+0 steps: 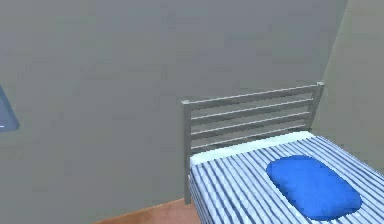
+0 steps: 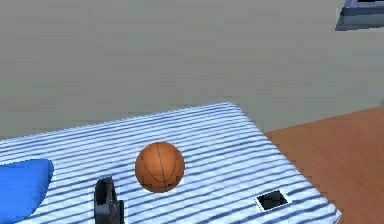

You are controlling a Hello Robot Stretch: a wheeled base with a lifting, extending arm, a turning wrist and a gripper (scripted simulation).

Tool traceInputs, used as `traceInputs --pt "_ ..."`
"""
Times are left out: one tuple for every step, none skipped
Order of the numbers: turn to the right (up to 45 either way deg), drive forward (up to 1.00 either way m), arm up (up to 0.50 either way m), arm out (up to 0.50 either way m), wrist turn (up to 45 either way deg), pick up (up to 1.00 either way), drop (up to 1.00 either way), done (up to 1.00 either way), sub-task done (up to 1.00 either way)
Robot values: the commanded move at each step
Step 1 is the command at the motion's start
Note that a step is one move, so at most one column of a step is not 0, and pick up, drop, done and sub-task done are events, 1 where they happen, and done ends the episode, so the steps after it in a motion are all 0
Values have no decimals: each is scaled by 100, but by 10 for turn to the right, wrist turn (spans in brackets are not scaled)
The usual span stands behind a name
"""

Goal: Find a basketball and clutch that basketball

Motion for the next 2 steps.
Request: traceInputs --pt "0 0 26 0 0 0 0 0 0" --pt "0 0 0 30 0 0 0 0 0"
